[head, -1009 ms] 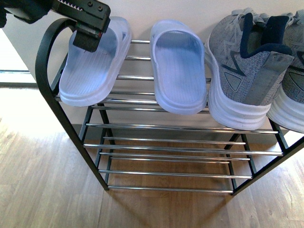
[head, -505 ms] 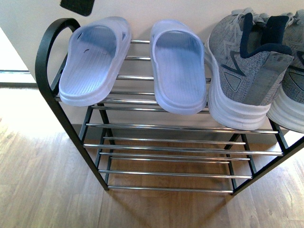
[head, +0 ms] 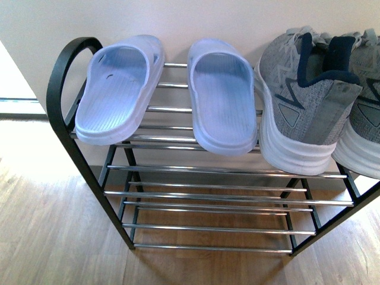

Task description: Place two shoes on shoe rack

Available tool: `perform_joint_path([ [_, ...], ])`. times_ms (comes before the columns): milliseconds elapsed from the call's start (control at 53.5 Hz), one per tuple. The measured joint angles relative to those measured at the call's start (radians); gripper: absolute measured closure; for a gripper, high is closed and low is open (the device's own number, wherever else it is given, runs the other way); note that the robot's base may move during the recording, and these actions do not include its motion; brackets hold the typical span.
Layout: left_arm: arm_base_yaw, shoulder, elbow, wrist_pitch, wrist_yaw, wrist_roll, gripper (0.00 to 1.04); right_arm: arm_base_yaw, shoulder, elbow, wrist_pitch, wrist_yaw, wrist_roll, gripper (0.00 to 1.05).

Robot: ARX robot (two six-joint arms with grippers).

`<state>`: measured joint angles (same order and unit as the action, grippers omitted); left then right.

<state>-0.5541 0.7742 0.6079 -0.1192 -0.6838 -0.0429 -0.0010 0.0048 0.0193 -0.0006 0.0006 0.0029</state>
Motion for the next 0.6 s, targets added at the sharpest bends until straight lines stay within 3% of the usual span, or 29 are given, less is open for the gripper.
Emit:
perform_joint_path([
  [112,-0.082,-0.24,-0.043,-0.178,-0.179,-0.102,0.09,0.0,0.0,0.0,0.0,0.0,0.0,0.09],
  [206,-0.03,-0.349,-0.08,-0.223,-0.177,-0.177,0.09,0.0,0.0,0.0,0.0,0.0,0.0,0.09],
  [374,0.136,-0.409,-0.151,-0.185,-0.073,-0.213,0.09,0.0,0.0,0.0,0.0,0.0,0.0,0.09],
  [449,0.147,-0.414,-0.152,-0.183,-0.071,-0.217,0.09,0.0,0.0,0.0,0.0,0.0,0.0,0.09],
  [486,0.168,-0.432,-0.167,-0.146,0.008,-0.193,0.12,0.0,0.0,0.0,0.0,0.0,0.0,0.09],
  [542,0.278,-0.503,-0.249,0.002,0.292,-0.092,0.27,0.0,0.0,0.0,0.0,0.0,0.0,0.09],
  [598,0.329,-0.544,-0.29,0.04,0.422,-0.037,0.38,0.0,0.0,0.0,0.0,0.0,0.0,0.09],
])
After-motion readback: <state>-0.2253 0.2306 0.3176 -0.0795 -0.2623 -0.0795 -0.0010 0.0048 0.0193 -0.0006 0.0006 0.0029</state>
